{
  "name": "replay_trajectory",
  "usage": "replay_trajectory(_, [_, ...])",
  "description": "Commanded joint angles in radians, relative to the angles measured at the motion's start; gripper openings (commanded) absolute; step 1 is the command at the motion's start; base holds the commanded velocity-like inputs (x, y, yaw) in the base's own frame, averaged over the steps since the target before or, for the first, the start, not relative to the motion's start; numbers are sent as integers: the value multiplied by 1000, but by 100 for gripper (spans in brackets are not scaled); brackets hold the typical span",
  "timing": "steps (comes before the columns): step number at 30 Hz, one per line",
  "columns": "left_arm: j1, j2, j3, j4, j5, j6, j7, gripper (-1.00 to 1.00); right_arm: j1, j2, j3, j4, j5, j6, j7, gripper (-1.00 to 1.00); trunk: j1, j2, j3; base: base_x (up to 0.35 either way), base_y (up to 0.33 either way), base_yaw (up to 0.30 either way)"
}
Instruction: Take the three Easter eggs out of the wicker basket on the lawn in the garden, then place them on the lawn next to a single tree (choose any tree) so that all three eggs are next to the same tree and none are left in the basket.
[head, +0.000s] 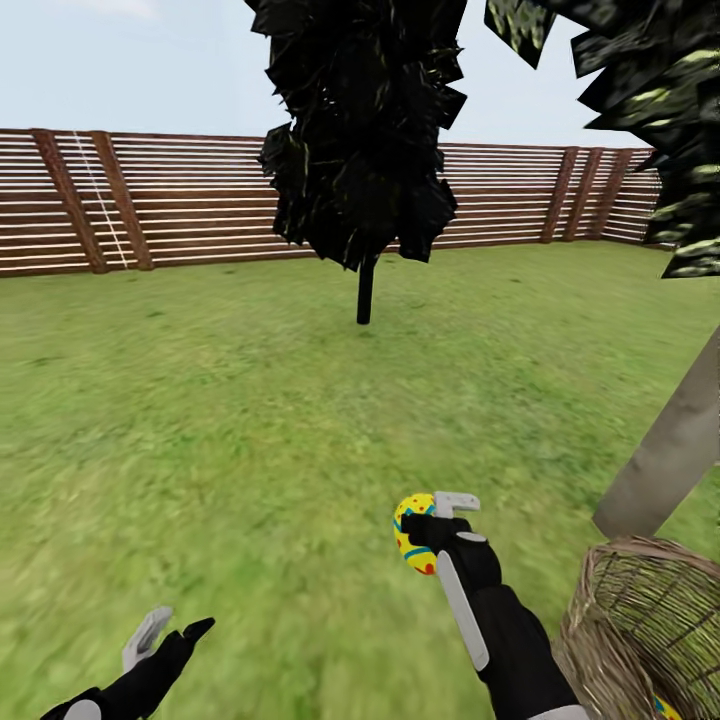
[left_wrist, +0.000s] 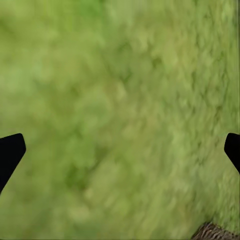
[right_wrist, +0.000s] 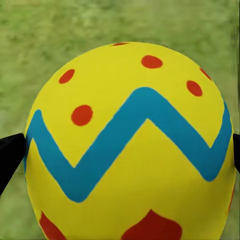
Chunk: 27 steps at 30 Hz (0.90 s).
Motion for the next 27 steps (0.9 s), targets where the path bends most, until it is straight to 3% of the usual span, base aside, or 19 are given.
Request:
replay_trajectory(1, [0,0,2,0,2,6,-3,100,-1,0,2,17,-9,-8,-9,-100,0,0,-1,240,252,-265])
replay_trajectory(3, [0,-1,2,0,2,6,-3,100,-2,0,2,65,-11,-34,-7,-100,0,0,-1,239,252,-265])
replay_trajectory(6, [0,-2,2,0,2,6,-3,100,-6,0,-1,114,-9,-144,0,-100,0,0,-1,239,252,-265])
replay_trajectory(10, [0,-3,-5,-22,2,7,-9,100,-41,-1,-3,204,-8,-176,-6,-100,0,0,-1,239,254,-265])
replay_trajectory(11, [6,3,-66,-109,2,14,-27,100,-60,-2,-3,237,-8,-187,-7,-100,0,0,-1,239,260,-265])
replay_trajectory(15, [-8,11,-81,-141,2,27,-32,100,-77,-7,-4,255,-8,-189,-10,-100,0,0,-1,239,261,-265])
replay_trajectory(19, [-75,15,-85,-161,1,75,-26,100,-90,-12,-4,282,-9,-189,-14,-100,0,0,-1,235,261,-265])
replay_trajectory(24, [-81,10,-87,-175,5,84,-33,100,-106,-13,-5,300,-12,-185,-98,-100,0,0,-1,233,262,-265])
replay_trajectory(27, [-80,7,-87,-177,7,86,-34,100,-110,-13,-6,311,-14,-185,-116,-100,0,0,-1,233,262,-265])
